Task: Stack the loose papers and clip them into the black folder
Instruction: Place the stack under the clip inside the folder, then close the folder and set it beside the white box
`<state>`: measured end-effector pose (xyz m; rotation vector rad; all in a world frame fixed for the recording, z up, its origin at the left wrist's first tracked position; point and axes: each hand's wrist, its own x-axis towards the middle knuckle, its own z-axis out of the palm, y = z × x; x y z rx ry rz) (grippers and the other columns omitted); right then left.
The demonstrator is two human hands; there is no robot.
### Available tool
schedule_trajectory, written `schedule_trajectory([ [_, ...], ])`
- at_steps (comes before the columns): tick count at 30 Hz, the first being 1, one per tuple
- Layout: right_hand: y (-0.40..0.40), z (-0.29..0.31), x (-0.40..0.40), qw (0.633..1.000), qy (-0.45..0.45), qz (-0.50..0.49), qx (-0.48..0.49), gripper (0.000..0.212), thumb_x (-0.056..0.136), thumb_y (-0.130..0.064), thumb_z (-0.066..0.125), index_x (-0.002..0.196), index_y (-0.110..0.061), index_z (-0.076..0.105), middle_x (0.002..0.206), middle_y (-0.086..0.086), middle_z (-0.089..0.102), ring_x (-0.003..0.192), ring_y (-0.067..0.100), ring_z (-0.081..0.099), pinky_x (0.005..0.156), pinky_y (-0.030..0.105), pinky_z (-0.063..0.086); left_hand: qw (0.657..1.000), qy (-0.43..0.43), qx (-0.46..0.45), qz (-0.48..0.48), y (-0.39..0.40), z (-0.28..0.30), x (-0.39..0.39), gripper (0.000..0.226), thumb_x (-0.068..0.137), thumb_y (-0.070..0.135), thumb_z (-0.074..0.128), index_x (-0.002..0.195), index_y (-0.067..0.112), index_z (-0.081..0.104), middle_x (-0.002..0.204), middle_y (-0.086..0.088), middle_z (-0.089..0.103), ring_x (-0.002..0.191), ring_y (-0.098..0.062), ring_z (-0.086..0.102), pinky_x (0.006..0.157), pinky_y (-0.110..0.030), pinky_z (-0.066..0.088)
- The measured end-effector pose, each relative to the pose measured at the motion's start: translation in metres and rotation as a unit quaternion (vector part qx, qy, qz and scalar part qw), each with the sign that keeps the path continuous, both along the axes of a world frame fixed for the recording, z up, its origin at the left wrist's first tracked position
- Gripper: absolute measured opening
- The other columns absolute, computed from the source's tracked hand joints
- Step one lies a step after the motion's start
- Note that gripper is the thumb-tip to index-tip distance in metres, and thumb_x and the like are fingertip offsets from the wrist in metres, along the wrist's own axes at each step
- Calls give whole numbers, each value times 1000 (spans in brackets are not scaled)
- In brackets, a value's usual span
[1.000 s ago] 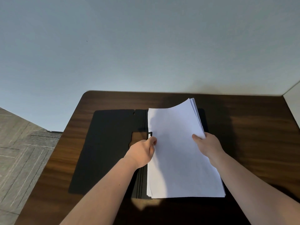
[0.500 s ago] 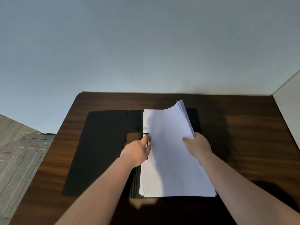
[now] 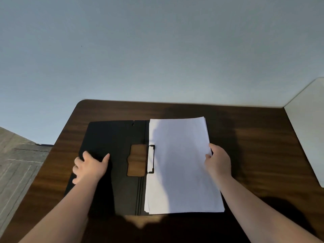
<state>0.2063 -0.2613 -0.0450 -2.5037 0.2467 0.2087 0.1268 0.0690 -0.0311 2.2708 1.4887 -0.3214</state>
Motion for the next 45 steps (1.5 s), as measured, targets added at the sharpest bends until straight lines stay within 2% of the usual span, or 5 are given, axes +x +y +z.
schedule_trajectory([
  [12,-5,-16,14,999,52,-2,-1,14,84,-12,63,96,-7,67,99,11,68,76,20,57,52,21,36,992,101,15,79,37,8,-2,130,43,79,71,141,4,30,148,-20,31,136,-39,29,109,-51,32],
  [19,-14,-13,14,998,60,-5,-4,17,87,-12,62,100,-5,68,102,12,70,73,18,55,49,19,33,985,-71,-33,154,50,22,1,120,49,56,86,139,3,26,134,-24,48,116,-46,53,92,-58,49],
  [27,-29,24,11,991,131,-20,-1,30,90,-15,56,117,-7,61,113,12,67,97,27,63,76,33,49,976,-168,95,-97,21,106,21,39,80,53,62,80,14,59,83,-6,64,83,-31,61,70,-38,47],
  [37,-54,52,-2,986,156,-36,51,27,93,-11,52,117,-4,60,117,12,65,97,25,61,78,30,43,918,-211,-222,-250,-99,160,68,33,84,20,59,54,16,46,41,10,49,41,-9,45,44,-22,34],
  [45,-80,54,-17,986,137,-41,88,43,94,-16,51,136,-11,50,139,7,56,127,24,52,105,36,41,895,-205,-275,-286,-231,114,82,57,82,56,59,51,16,32,52,-4,36,51,-19,36,58,-30,32],
])
